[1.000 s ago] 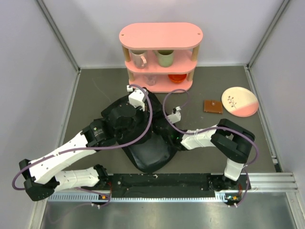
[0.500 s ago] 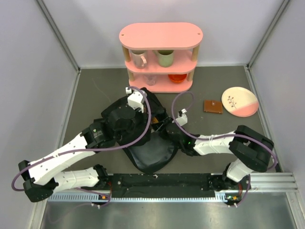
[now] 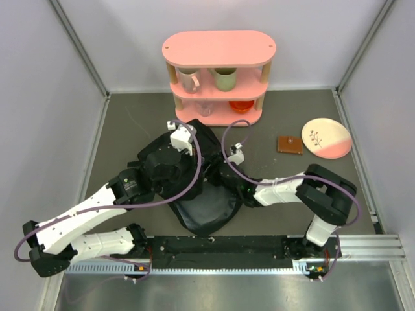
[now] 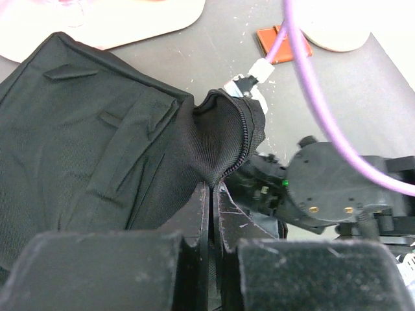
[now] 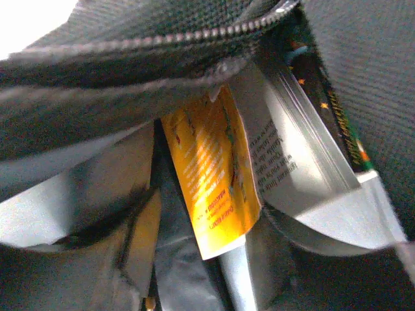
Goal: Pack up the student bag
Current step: Place the book in the student bag, then zip the student bag at the center of the board.
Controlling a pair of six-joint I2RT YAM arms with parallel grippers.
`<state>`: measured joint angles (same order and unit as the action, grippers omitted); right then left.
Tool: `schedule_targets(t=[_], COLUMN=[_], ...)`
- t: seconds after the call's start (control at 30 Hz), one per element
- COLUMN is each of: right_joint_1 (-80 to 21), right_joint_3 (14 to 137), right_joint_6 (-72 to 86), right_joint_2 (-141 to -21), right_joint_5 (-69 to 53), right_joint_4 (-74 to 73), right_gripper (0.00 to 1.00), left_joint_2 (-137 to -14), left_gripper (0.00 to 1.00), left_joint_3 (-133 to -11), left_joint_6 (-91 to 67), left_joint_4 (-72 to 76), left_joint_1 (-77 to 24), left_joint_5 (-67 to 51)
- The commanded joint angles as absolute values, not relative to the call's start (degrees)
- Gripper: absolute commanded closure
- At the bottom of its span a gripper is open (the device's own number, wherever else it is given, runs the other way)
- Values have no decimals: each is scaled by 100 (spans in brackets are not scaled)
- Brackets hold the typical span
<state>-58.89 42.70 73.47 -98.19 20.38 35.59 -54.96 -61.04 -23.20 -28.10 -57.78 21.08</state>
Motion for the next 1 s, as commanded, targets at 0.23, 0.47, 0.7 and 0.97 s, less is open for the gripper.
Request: schedule_targets(t=[0.23, 0.47, 0.7, 0.97], right_joint_1=[-5810, -5827, -5809, -5792], right_joint_3=[2936, 2471, 1732, 2390], right_joint_6=[5495, 5508, 6187, 5591], right_joint_2=[-6665, -4442, -1857, -2441], right_joint_5=[1416, 1291, 2635, 2445], right_joint_4=[2164, 19, -1440, -1863], right_gripper=[30, 29, 13, 3], left_joint_2=[-5265, -5247, -4642, -3963], left_gripper=[100, 54, 1, 1], left_joint_3=[-5783, -5608, -5458, -5617], left_joint_6=[-2672, -2716, -2891, -3506], left_joint_4=[-2391, -2460, -2592, -4075], left_joint_1=[-5748, -5713, -5722, -5634], left_joint_5=[2145, 1804, 1432, 3409])
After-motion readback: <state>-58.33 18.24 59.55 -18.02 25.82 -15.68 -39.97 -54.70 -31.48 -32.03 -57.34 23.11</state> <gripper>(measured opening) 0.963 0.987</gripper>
